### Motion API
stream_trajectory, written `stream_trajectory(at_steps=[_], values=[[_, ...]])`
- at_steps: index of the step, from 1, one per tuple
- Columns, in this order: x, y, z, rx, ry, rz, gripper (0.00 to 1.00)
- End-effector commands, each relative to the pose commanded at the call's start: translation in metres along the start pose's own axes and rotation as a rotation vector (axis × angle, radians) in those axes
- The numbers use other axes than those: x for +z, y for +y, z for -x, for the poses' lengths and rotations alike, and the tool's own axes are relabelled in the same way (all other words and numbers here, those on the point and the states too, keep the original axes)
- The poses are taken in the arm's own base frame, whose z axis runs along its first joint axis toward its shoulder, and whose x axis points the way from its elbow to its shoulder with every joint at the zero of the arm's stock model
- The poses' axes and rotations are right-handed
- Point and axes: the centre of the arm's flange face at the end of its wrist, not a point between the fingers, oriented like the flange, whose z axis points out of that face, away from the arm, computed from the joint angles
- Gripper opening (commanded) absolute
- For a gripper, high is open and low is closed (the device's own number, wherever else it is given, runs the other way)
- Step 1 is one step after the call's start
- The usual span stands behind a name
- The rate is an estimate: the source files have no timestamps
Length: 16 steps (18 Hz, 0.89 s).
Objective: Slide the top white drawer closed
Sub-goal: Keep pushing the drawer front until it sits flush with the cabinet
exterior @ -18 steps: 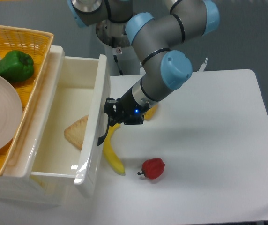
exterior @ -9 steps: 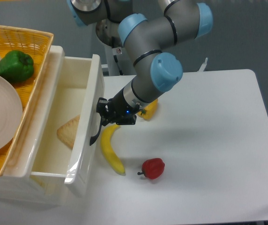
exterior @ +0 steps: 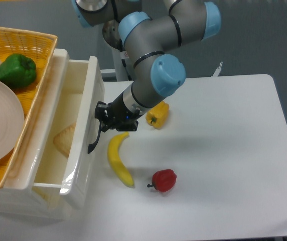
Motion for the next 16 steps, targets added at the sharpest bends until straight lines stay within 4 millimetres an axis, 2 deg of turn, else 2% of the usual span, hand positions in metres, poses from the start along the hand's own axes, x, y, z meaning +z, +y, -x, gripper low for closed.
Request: stream_trajectory(at_steps=[7, 10, 16], values=[[0.009, -0.002, -0.011, 0.014, 0.008, 0.019, 0.00], [0.005, 0.000, -0.018, 0.022, 0.004, 0.013, 0.00], [0.014, -0.003, -0.030, 0.040, 0.013, 0.027, 0.00]])
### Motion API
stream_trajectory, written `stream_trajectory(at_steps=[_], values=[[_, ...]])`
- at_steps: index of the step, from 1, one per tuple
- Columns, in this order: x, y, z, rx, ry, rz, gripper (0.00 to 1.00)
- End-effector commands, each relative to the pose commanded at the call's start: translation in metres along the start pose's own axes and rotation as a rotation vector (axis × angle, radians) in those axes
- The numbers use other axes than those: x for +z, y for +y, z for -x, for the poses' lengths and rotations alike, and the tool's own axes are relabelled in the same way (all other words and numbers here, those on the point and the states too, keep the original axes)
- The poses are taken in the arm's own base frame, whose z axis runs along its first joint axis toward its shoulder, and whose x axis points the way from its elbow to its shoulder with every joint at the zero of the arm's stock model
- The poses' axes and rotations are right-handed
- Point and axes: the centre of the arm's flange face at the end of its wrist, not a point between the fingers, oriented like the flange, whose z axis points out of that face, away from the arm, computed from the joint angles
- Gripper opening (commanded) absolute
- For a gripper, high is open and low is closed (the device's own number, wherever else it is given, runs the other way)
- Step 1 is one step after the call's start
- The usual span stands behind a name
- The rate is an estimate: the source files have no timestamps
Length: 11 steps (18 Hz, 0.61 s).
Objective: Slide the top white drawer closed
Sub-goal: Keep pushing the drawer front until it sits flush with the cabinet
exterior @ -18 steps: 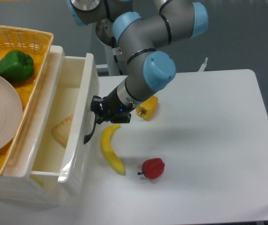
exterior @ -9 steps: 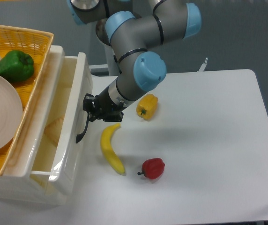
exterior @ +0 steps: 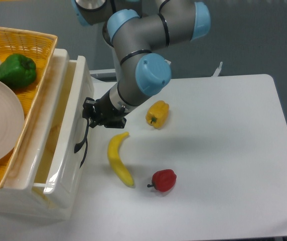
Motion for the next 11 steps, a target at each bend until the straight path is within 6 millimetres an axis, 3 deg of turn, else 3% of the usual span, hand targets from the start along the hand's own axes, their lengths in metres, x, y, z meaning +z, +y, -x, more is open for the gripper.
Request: stream_trajectory(at_steps=[11], values=[[0.0058, -0.0042, -0.0104, 0.001, 0.010, 0.001, 0.00]])
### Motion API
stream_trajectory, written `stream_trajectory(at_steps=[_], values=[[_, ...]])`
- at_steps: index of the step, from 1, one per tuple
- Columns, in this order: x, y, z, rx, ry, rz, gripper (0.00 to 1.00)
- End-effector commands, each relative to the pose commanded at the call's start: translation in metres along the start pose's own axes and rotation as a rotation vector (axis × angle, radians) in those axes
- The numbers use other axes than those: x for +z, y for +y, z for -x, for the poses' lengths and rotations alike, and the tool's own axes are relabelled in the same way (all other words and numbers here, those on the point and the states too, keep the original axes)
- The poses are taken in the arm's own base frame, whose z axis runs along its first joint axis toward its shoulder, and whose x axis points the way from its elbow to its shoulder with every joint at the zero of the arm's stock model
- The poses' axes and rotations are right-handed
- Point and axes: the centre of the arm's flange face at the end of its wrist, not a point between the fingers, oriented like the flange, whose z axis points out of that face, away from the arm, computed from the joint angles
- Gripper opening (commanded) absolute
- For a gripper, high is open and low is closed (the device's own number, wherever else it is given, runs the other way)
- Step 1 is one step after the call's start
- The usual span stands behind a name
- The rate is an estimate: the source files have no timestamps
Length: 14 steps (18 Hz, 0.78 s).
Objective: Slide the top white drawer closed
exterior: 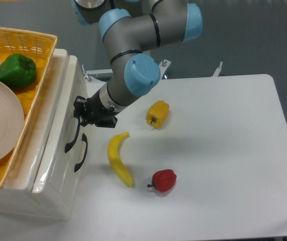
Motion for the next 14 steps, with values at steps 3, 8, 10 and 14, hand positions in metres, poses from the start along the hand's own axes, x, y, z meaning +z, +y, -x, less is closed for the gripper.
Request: stream_trajectory(at_steps=[3, 8, 10, 14], values=[[0.003, -0.002, -0.005, 0.007, 0.000, 0.004, 0.00], [0.003, -0.002, -0.005, 0.001, -0.002, 0.005, 0.00], [0.000, -0.001, -0.001, -0.006, -0.005, 0.005, 0.00], [-0.018, 0.009, 0.026, -0.051, -0.025, -0.014, 0.03]])
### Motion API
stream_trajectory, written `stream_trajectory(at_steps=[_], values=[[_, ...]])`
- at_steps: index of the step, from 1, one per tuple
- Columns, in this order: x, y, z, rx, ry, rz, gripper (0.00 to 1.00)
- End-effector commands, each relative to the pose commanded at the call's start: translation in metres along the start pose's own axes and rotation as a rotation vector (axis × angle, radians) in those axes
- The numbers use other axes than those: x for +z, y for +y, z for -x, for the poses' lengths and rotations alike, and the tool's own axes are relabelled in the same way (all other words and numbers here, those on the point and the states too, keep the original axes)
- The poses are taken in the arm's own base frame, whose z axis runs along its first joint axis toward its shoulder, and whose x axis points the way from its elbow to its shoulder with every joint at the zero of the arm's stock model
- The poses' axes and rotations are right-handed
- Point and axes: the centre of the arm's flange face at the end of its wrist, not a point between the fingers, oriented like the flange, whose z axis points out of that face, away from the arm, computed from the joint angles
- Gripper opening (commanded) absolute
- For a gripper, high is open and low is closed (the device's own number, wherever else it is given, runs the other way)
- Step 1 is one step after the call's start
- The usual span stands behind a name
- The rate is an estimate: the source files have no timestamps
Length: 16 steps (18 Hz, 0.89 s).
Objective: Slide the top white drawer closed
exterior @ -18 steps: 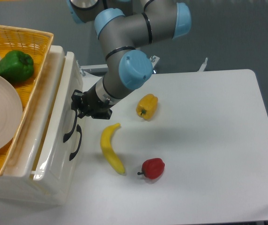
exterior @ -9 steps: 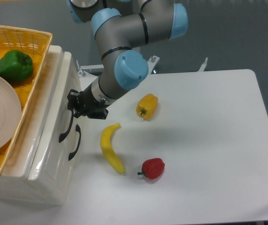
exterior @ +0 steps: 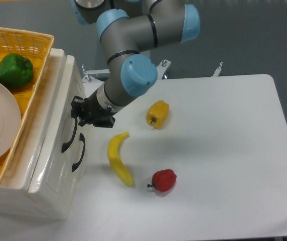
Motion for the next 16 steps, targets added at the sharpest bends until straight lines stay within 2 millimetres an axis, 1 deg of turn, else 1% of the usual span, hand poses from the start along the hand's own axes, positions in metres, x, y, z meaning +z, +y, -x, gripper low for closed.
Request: stream_trajectory(at_steps=[2, 5, 8, 9, 11, 13, 14, 16], values=[[-0.015, 0.009, 0.022, -0.030, -0.031, -0.005, 0.03], [-0.046, 0.026, 0.061, -0.074, -0.101, -0.016, 0.04], [-0.072, 0.052, 0.112, -0.054, -0.163, -0.002, 0.05], [-0.079, 0.062, 0.134, -0.049, -0.186, 0.007, 0.08], [-0.102, 0.089, 0.170, -0.039, -0.232, 0.020, 0.11], [-0.127, 0.113, 0.206, 0.003, -0.256, 0.013, 0.17], [-0.135, 0.123, 0.223, 0.018, -0.264, 0.017, 0.26], [-0.150, 0.139, 0.253, 0.032, -0.317, 0.069, 0.28]])
